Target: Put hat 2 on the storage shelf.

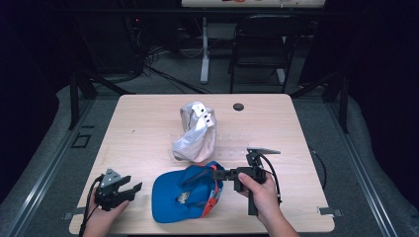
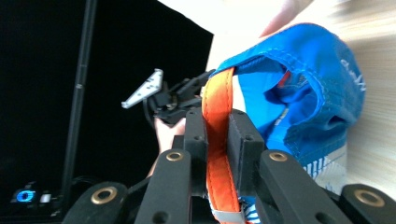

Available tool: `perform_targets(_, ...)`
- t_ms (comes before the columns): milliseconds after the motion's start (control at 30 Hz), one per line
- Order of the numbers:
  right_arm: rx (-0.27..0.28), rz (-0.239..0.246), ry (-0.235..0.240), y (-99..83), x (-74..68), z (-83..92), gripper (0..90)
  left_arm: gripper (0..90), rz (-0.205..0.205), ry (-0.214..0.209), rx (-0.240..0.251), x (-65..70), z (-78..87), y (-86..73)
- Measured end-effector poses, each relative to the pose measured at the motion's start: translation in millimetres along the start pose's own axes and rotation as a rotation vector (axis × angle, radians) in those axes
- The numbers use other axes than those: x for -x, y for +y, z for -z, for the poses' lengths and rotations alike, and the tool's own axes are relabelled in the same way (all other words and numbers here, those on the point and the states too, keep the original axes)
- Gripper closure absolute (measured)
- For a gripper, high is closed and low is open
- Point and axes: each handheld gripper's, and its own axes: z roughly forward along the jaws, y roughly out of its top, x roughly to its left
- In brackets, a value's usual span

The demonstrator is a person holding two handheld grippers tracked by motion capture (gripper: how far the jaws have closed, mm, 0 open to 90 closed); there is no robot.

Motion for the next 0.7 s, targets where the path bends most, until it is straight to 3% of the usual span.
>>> perform_targets(233,-0.007,-0.008,0.067,9.1,-21.1,5.4,79.5,46.7,-0.003,-0.006,0.004,0.7,-0.2,0.6)
perform_targets(700,0.000,-0.012,0.101,23.3,-53.5,22.6,79.5,46.8,-0.007,-0.011,0.006,1.4,-0.1,0.8)
